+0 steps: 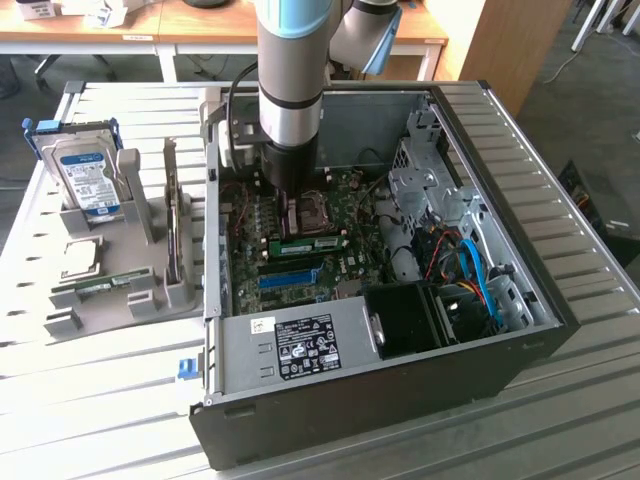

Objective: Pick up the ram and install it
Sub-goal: 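Press down the ram until it locks into place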

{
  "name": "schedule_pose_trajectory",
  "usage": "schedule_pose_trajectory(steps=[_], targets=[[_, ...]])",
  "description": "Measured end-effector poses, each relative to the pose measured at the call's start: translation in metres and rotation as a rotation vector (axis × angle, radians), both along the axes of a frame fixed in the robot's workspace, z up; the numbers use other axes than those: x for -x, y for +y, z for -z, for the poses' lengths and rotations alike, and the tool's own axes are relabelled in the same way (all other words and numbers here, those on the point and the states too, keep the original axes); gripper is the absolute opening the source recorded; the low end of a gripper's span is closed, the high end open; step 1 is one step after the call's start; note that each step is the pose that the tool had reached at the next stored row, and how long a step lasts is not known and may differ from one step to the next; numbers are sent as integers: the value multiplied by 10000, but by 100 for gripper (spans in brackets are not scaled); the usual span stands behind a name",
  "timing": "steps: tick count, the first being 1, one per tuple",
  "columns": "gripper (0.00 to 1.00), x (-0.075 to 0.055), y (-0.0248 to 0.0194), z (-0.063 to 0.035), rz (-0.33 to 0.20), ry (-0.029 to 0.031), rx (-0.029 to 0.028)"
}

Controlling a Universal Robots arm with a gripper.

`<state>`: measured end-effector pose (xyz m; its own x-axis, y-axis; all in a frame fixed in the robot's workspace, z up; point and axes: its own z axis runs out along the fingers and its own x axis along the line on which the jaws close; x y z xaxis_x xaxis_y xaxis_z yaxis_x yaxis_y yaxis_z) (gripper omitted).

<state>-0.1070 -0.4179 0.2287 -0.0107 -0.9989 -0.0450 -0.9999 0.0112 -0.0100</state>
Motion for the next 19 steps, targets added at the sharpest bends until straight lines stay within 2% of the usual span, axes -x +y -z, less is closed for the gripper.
schedule_pose_trajectory(steps=[19], targets=[[11, 0, -1, 25, 0, -1, -2]])
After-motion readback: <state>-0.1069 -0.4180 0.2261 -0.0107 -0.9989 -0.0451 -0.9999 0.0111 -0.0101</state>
